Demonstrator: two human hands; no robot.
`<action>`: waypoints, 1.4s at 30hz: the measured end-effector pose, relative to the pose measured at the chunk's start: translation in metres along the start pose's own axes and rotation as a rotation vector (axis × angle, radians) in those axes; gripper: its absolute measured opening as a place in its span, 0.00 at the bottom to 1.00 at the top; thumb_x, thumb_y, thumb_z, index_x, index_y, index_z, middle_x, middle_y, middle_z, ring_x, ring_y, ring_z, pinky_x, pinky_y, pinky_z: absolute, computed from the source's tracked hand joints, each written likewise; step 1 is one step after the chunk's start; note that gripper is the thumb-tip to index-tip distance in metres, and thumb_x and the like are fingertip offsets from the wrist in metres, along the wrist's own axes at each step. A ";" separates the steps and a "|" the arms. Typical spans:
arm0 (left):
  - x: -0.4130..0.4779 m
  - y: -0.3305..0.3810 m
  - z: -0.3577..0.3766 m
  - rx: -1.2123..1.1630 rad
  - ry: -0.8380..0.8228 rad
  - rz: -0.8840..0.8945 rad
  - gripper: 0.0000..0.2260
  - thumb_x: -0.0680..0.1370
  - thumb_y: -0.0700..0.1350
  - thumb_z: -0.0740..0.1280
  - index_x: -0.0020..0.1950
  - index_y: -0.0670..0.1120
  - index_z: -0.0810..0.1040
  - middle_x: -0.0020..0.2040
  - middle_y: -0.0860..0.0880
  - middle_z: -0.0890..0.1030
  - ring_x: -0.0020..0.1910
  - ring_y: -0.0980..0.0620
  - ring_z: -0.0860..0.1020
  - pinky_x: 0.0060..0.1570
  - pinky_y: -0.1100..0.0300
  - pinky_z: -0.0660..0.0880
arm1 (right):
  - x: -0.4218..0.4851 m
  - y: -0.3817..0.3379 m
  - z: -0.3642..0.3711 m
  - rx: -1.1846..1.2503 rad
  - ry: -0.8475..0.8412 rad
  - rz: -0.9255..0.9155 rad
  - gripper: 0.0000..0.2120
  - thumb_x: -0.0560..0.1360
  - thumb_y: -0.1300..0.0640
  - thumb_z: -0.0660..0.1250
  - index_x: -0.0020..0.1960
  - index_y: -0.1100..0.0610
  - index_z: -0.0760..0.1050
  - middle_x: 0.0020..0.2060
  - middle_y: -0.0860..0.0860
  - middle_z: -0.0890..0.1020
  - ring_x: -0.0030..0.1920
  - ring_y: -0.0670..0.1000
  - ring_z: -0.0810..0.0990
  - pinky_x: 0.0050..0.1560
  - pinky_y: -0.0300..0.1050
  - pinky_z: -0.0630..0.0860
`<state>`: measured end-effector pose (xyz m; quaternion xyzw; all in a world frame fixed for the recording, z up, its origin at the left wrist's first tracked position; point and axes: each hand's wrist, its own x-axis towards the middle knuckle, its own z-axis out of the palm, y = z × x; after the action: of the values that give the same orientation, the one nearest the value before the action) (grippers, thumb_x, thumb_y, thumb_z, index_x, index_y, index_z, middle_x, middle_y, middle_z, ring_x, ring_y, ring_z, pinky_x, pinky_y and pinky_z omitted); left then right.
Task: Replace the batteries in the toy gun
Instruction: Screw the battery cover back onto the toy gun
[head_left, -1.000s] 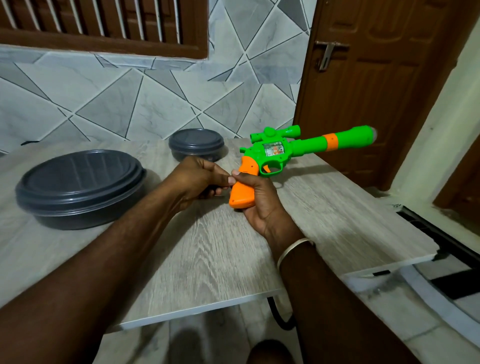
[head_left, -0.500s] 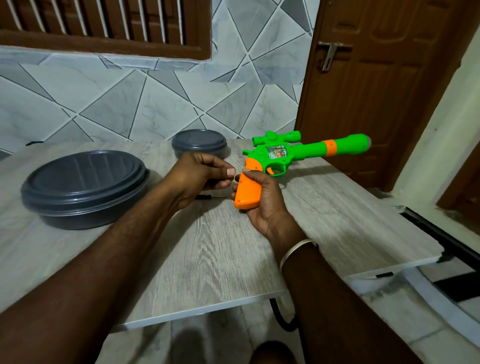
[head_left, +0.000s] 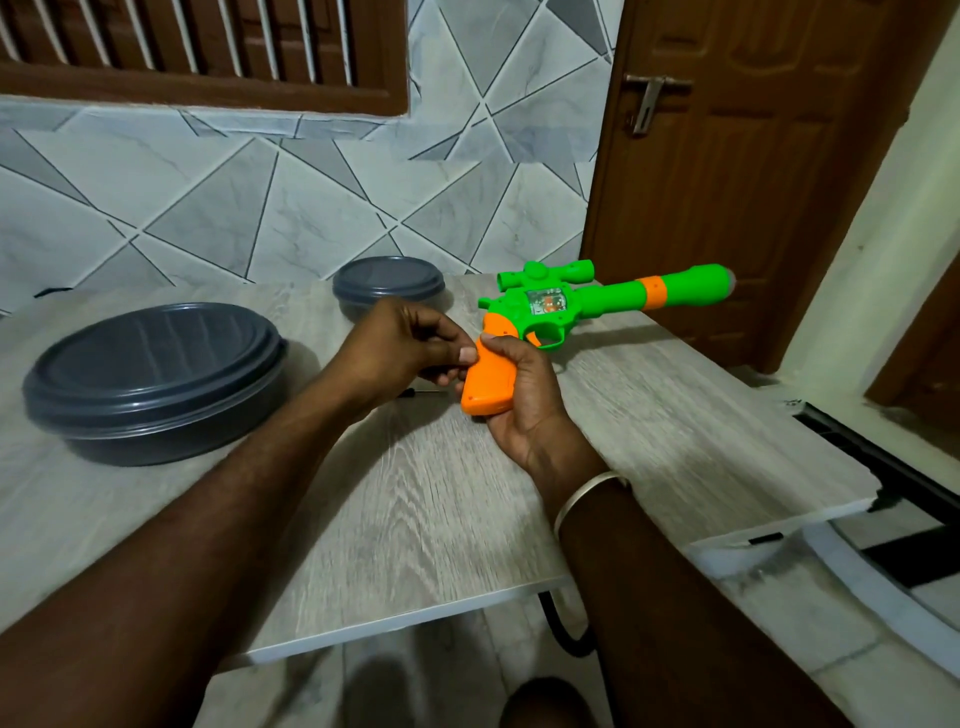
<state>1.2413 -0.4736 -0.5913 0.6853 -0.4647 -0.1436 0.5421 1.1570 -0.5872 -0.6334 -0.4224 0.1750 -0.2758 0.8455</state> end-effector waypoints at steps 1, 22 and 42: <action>0.000 0.000 0.000 0.014 0.005 0.001 0.05 0.73 0.38 0.74 0.47 0.39 0.84 0.40 0.38 0.85 0.33 0.53 0.81 0.36 0.63 0.80 | 0.001 0.001 0.000 0.000 -0.001 0.000 0.01 0.75 0.60 0.63 0.46 0.56 0.74 0.36 0.55 0.80 0.33 0.53 0.77 0.34 0.45 0.69; 0.003 -0.006 0.006 -0.220 0.021 -0.279 0.06 0.71 0.39 0.77 0.40 0.37 0.83 0.33 0.40 0.80 0.31 0.49 0.74 0.28 0.65 0.72 | -0.002 0.000 0.001 -0.029 0.009 -0.026 0.05 0.76 0.60 0.62 0.41 0.57 0.72 0.31 0.52 0.78 0.26 0.51 0.78 0.32 0.43 0.70; 0.004 -0.005 0.003 -0.355 -0.052 -0.370 0.02 0.74 0.34 0.71 0.42 0.37 0.82 0.30 0.43 0.81 0.29 0.53 0.74 0.26 0.67 0.72 | -0.007 -0.003 0.000 -0.032 -0.051 -0.022 0.09 0.76 0.59 0.62 0.38 0.57 0.74 0.30 0.52 0.78 0.29 0.52 0.75 0.34 0.44 0.65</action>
<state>1.2437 -0.4791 -0.5959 0.6487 -0.3126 -0.3372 0.6064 1.1505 -0.5844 -0.6304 -0.4446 0.1528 -0.2716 0.8398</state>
